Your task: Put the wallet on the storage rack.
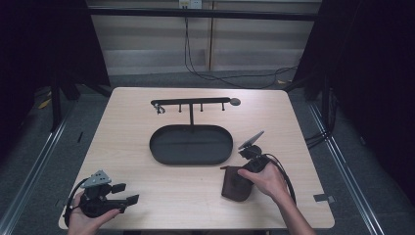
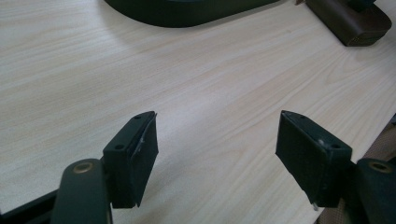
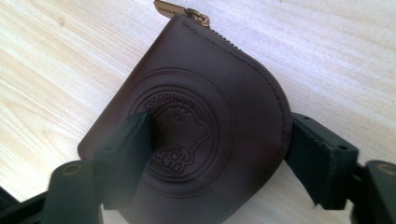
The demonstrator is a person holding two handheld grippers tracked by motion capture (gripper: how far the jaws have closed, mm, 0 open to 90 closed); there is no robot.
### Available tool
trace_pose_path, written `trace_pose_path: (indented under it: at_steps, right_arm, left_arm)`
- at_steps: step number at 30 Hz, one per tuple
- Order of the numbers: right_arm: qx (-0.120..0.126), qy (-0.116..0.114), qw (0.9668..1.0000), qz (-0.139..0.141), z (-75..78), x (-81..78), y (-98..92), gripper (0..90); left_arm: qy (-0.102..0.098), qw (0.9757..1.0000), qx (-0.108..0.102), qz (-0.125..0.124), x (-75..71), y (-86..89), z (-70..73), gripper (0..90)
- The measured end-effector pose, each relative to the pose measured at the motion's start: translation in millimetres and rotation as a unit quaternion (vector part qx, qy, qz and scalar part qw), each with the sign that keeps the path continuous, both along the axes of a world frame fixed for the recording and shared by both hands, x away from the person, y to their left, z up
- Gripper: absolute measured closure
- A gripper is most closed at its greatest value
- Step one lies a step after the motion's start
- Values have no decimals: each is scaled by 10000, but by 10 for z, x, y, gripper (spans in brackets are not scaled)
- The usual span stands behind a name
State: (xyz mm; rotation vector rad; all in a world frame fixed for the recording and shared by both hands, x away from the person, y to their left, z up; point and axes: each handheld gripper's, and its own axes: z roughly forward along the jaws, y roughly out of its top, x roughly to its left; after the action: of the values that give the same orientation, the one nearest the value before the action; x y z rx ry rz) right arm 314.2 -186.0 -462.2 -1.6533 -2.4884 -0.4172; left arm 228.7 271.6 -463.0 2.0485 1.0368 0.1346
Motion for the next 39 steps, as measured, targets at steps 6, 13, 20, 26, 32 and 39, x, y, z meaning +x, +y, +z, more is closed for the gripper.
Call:
trace_pose_path:
  at_steps: [6,13,20,26,32,39]
  right_arm:
    - [54,115,9999,-81,7,12,-15,290]
    - [104,-14,9996,-280,63,15,-88,479]
    - [12,-177,9994,-309,175,15,-76,602]
    - [-96,-167,9996,-196,295,61,-20,684]
    - [-58,-168,9997,-139,398,81,8,744]
    - [-56,-168,9998,-117,514,103,-71,786]
  left_arm:
    - [3,10000,-7,-30,-1,7,1,297]
    - [-10,10000,30,-48,-4,4,1,299]
    - [20,9999,85,-84,1,-4,-4,303]
    - [-18,9999,95,-90,-8,0,7,302]
    - [-35,9999,81,-107,-18,7,13,305]
    - [-126,9998,39,-151,-24,1,26,289]
